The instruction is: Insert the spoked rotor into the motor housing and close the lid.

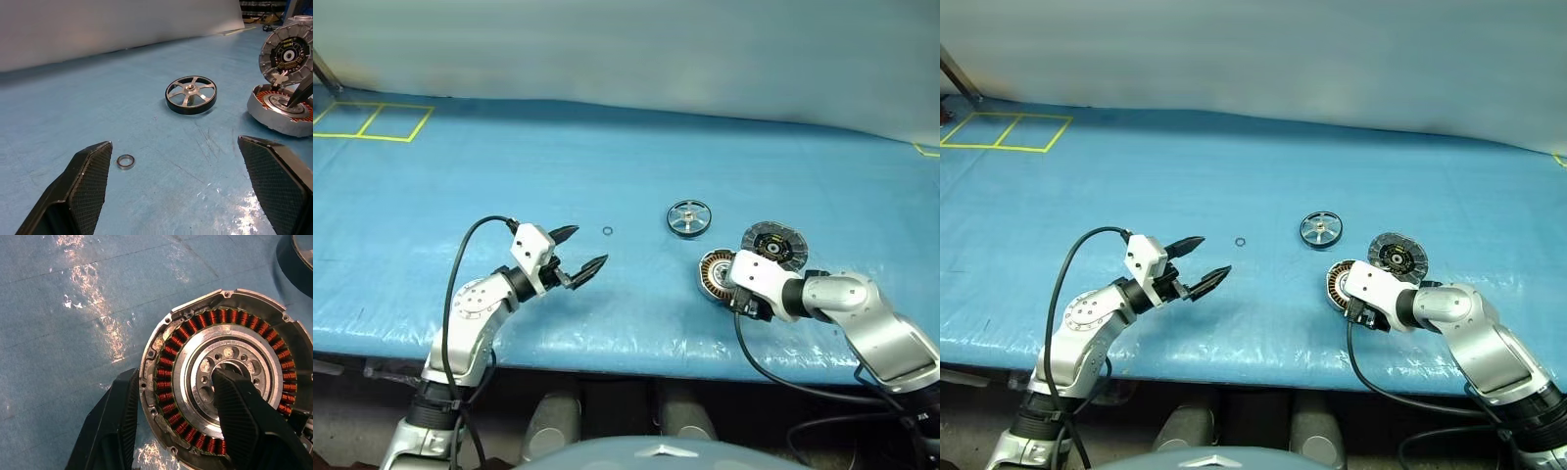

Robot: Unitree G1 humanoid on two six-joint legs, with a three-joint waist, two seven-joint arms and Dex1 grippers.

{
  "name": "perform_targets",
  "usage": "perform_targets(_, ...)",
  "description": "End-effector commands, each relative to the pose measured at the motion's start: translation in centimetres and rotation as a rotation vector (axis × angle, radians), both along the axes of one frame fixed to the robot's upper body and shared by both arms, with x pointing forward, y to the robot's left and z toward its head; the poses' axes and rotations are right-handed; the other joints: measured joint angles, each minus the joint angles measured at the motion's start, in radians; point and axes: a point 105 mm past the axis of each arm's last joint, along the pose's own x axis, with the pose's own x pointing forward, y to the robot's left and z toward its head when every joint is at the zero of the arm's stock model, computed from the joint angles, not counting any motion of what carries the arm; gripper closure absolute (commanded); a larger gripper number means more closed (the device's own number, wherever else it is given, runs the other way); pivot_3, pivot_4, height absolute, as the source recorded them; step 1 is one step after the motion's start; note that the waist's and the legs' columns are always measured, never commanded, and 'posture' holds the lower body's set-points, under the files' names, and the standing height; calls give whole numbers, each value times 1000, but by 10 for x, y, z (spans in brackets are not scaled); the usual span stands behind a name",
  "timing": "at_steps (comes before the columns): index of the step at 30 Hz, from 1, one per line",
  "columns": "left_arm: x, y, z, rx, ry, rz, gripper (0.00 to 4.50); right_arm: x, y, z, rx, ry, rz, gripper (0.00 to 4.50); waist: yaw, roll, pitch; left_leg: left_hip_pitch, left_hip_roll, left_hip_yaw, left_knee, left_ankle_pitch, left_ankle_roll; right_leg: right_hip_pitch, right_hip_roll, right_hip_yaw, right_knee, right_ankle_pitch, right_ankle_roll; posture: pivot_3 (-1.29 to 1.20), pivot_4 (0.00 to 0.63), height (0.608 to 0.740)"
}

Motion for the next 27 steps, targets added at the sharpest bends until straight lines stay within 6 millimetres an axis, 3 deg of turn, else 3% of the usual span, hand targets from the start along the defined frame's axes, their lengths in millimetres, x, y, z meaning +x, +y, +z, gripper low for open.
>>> perform_targets(1,0,6,10,0,-47,18,0,1,21,8,4,-29,99,2495,-4,0,0,0,0,0,0,0,0,0,0,0,0,0,0,0,150,740)
perform_targets(12,-3,14,5,5,-32,57,0,-1,68,30,-30,-56,431,2495,3,2,2,-3,-1,0,-2,-1,0,-3,0,0,0,0,0,0,150,740)
perform_targets(18,-5,14,1,-1,-20,64,0,-4,74,27,-111,-33,555,2495,10,2,3,-3,-1,-1,-2,-1,0,-3,0,-1,0,0,0,0,150,740)
perform_targets(27,-6,11,0,-2,-15,64,0,14,83,26,-194,-102,603,2495,7,2,3,-2,-1,0,-1,-1,0,-3,0,-1,0,0,0,0,150,740)
